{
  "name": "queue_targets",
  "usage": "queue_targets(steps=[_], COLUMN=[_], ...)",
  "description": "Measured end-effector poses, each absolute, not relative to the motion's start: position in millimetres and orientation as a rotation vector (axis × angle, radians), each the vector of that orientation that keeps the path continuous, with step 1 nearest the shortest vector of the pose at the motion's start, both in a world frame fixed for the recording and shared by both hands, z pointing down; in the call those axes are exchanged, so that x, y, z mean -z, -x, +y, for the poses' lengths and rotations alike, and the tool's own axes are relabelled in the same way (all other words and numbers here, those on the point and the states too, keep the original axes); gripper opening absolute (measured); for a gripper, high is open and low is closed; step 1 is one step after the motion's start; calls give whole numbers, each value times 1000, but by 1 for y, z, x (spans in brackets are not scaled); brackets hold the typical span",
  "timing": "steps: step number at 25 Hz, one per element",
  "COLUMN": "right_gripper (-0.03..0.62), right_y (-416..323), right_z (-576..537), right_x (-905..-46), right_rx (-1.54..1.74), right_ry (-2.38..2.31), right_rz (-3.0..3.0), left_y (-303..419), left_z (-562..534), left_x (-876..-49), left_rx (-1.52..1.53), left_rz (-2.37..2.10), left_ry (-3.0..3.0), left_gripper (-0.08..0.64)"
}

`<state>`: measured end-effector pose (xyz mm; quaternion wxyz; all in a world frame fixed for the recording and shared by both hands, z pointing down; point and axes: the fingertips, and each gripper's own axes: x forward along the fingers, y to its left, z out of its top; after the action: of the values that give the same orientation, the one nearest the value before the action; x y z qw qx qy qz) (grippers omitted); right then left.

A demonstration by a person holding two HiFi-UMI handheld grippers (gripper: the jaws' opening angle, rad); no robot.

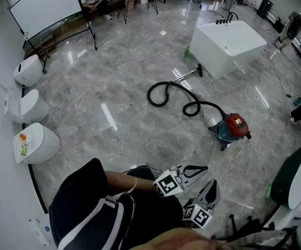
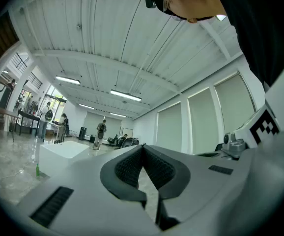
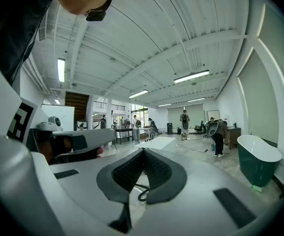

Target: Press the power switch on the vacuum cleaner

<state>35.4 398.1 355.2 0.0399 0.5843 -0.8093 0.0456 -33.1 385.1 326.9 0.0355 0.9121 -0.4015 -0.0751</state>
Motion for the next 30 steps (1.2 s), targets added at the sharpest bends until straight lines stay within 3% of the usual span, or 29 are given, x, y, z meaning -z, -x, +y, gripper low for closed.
queue_targets(steps=[20, 30], right_gripper=[17, 17], right_y=[-42, -79], right_z=[422, 433], right_x=[-354, -352], right_rx=[-172, -216], right_ry=[-1773, -1857], right_rz=[-2576, -2526], left_y=[32, -4], left_z=[410, 418], left_x=[-331, -338], left_rx=[223, 181], left_rz=[-1306, -1211], left_ry=[-2791, -2714], left_gripper=[18, 18])
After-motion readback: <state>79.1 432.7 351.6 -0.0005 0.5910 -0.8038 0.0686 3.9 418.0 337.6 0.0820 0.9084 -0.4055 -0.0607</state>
